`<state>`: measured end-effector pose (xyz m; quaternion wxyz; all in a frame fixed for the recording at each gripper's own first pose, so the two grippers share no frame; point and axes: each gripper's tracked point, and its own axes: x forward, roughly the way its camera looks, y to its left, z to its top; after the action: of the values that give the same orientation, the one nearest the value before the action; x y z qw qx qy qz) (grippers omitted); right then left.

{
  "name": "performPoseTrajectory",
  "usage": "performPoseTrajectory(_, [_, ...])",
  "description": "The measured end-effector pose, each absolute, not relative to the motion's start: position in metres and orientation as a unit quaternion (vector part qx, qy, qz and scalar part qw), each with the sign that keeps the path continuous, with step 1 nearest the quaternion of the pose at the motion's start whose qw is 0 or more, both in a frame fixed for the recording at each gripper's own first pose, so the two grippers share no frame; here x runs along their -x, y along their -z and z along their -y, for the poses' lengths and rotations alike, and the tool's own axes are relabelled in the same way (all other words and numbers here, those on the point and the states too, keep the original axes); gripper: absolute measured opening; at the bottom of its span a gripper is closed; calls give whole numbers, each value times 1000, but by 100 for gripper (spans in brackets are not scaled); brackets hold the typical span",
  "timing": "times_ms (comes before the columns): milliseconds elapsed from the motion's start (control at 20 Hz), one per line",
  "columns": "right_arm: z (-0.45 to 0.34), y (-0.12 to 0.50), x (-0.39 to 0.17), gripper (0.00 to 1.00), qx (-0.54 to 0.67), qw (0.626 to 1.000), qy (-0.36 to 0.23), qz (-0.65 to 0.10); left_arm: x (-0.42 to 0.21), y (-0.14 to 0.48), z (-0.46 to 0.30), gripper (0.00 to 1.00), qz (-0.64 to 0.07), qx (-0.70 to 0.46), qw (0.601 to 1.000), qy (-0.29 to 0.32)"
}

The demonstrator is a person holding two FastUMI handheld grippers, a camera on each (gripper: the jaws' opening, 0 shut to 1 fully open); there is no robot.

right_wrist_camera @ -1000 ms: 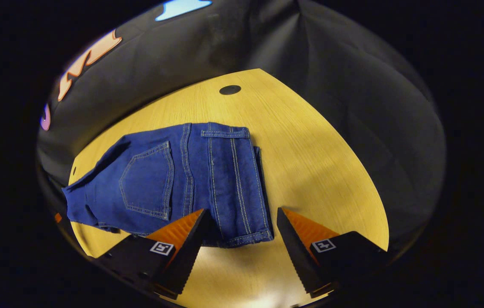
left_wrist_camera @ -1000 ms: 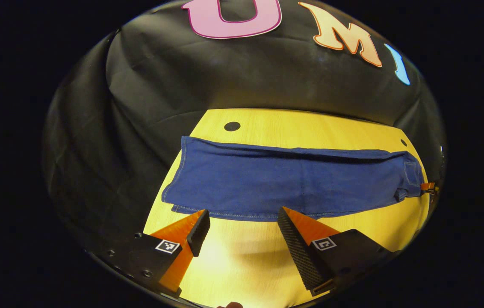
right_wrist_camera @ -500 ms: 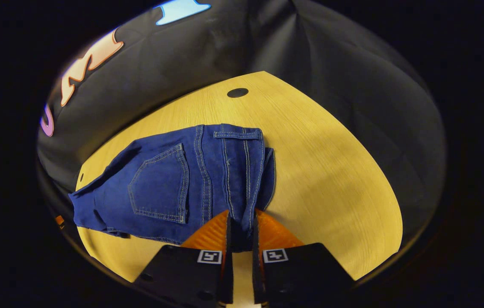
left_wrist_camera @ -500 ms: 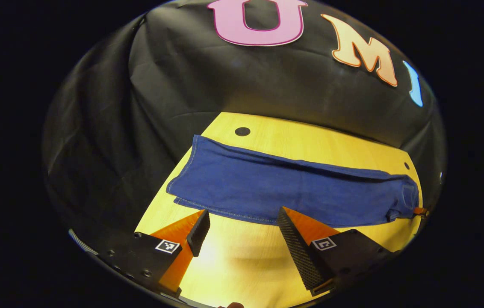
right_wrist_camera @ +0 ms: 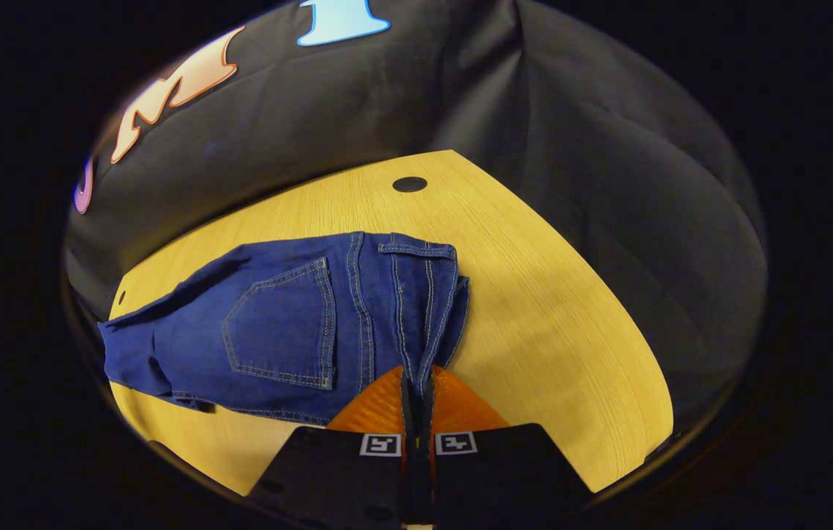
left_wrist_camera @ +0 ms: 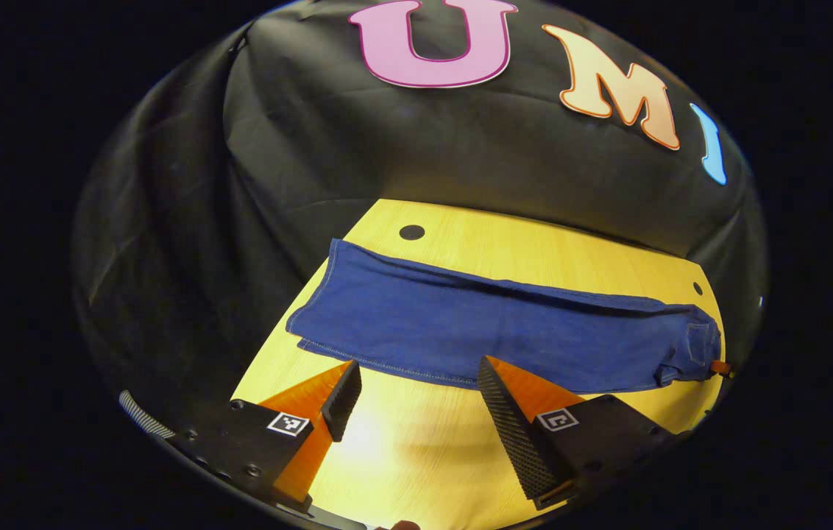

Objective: Grasp the waist and the cuffs of the jeans and fold them to make the two legs overlap; first hold the waist and fold one-third of the jeans toward the cuffs, then hold the cuffs and fold the remaining one-third in the same direction to finish folding.

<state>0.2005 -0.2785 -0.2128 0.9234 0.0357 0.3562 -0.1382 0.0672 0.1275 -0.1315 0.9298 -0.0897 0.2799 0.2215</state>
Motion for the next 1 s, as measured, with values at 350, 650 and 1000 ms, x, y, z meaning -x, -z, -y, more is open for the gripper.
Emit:
performPoseTrajectory(350, [244, 147, -198, 3, -64, 943, 133, -298, -80, 131, -124, 95, -260, 118, 939, -190])
performPoseTrajectory(650, [180, 77, -205, 2, -10, 967, 105, -233, -80, 144, -136, 93, -268, 90, 950, -135])
performPoseTrajectory(1000, [29, 21, -228, 0, 28, 982, 46, -182, -84, 158, -122, 96, -269, 83, 959, -36])
